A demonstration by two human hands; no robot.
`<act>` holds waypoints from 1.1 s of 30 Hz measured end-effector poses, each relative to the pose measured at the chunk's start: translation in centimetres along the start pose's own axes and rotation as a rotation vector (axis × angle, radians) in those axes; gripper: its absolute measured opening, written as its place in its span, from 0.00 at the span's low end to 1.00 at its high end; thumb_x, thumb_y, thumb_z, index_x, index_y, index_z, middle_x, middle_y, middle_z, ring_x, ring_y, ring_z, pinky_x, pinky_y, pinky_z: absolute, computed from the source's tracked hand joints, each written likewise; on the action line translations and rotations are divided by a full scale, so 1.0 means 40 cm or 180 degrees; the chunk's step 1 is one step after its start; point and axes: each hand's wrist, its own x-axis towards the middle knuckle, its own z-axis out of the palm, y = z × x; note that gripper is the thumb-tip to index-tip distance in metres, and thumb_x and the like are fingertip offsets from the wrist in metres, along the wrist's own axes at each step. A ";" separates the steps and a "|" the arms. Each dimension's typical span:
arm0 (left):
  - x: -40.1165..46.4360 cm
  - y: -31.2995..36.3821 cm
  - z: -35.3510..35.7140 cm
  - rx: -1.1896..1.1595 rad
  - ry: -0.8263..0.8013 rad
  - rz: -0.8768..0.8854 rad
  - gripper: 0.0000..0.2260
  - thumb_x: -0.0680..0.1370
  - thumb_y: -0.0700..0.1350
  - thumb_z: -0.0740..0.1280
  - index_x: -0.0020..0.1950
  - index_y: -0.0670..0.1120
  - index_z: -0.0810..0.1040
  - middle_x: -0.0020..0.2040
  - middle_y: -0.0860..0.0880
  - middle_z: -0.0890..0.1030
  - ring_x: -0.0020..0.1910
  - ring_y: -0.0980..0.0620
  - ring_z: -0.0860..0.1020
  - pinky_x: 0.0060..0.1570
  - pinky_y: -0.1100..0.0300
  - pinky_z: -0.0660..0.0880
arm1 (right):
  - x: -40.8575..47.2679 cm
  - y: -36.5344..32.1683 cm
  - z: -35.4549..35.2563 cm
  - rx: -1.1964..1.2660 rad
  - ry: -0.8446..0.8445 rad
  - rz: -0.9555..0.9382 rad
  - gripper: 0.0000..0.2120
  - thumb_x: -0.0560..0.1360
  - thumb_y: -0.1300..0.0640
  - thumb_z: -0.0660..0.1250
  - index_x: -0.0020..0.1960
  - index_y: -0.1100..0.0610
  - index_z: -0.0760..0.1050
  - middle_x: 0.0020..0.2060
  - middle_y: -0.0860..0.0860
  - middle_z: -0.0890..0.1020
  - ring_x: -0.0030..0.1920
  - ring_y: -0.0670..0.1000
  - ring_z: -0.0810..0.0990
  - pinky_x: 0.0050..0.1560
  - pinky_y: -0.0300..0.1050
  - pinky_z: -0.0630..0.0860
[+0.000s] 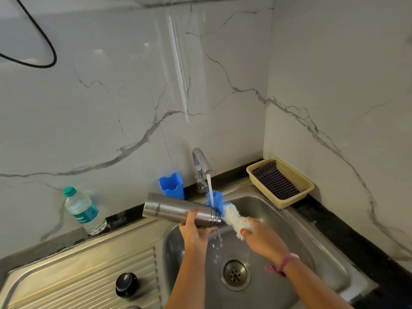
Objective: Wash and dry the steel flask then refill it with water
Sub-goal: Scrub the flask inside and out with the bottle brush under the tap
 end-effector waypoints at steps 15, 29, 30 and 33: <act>-0.013 -0.005 0.035 -0.0250 0.0175 0.0117 0.40 0.69 0.41 0.78 0.76 0.52 0.61 0.62 0.44 0.76 0.58 0.39 0.77 0.54 0.32 0.76 | -0.042 0.020 -0.009 0.0060 0.0025 -0.0025 0.25 0.82 0.49 0.55 0.77 0.50 0.55 0.54 0.49 0.80 0.42 0.43 0.81 0.45 0.42 0.78; 0.009 -0.003 0.022 -0.0354 -0.0007 0.0152 0.31 0.74 0.39 0.73 0.74 0.52 0.65 0.65 0.43 0.77 0.60 0.42 0.78 0.65 0.36 0.72 | -0.066 0.035 0.005 -0.0077 0.0242 -0.0166 0.24 0.82 0.48 0.54 0.77 0.48 0.55 0.48 0.46 0.80 0.35 0.40 0.74 0.38 0.37 0.73; 0.010 -0.002 0.020 -0.0315 -0.0017 0.0127 0.31 0.75 0.38 0.72 0.74 0.51 0.64 0.65 0.43 0.76 0.60 0.41 0.77 0.65 0.35 0.71 | -0.070 0.036 0.003 -0.0127 0.0265 -0.0150 0.24 0.82 0.49 0.53 0.77 0.48 0.55 0.48 0.47 0.80 0.35 0.40 0.74 0.37 0.36 0.71; 0.003 -0.003 0.019 -0.0065 0.0041 0.0086 0.31 0.76 0.36 0.70 0.76 0.49 0.62 0.66 0.43 0.74 0.65 0.38 0.74 0.65 0.30 0.68 | -0.045 0.024 -0.006 -0.0177 0.0246 -0.0128 0.23 0.82 0.49 0.54 0.76 0.47 0.56 0.46 0.46 0.80 0.35 0.40 0.76 0.35 0.36 0.73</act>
